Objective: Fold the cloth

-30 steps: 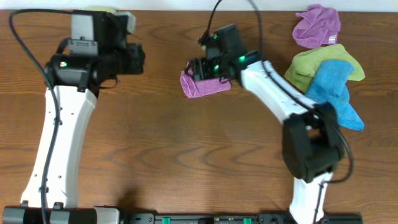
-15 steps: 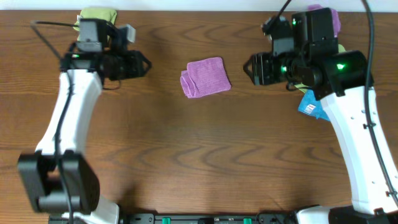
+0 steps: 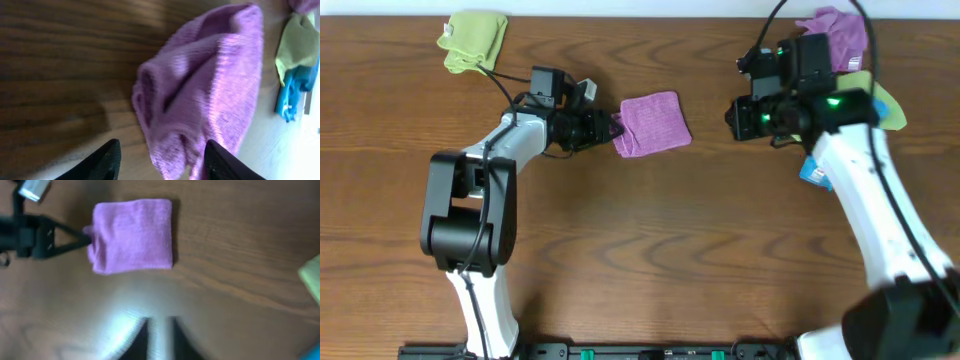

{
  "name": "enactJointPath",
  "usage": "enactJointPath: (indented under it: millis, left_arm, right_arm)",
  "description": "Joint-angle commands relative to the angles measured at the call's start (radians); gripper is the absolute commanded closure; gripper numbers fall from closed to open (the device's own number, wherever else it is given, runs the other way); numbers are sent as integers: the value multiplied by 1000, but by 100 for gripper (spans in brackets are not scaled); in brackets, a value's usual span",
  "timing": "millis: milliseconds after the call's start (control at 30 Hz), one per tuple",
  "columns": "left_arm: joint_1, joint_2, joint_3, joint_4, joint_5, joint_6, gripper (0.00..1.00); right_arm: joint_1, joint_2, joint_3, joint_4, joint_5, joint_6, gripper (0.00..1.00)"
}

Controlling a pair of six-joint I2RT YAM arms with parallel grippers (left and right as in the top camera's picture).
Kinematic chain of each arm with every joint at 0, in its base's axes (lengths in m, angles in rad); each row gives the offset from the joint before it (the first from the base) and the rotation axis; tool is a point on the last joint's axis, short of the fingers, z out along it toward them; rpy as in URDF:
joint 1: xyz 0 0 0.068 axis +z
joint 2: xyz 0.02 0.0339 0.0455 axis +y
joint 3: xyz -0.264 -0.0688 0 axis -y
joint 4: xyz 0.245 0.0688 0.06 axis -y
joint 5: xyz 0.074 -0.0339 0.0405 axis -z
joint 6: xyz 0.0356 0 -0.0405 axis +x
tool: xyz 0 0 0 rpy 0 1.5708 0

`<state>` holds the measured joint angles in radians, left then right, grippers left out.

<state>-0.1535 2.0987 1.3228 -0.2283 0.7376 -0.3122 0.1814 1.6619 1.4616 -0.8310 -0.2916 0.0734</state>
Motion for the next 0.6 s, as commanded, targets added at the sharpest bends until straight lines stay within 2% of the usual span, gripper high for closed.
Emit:
enactJointPath:
  millis: [0, 200, 567]
  left_arm:
    - [5, 24, 6, 5, 13, -33, 45]
    - [5, 27, 7, 26, -23, -26, 39]
    - [2, 27, 6, 25, 12, -60, 37]
  right_arm:
    - [2, 103, -24, 71, -31, 112, 99]
    - [24, 278, -23, 288, -38, 239, 98]
    - [45, 476, -23, 470, -30, 398, 99]
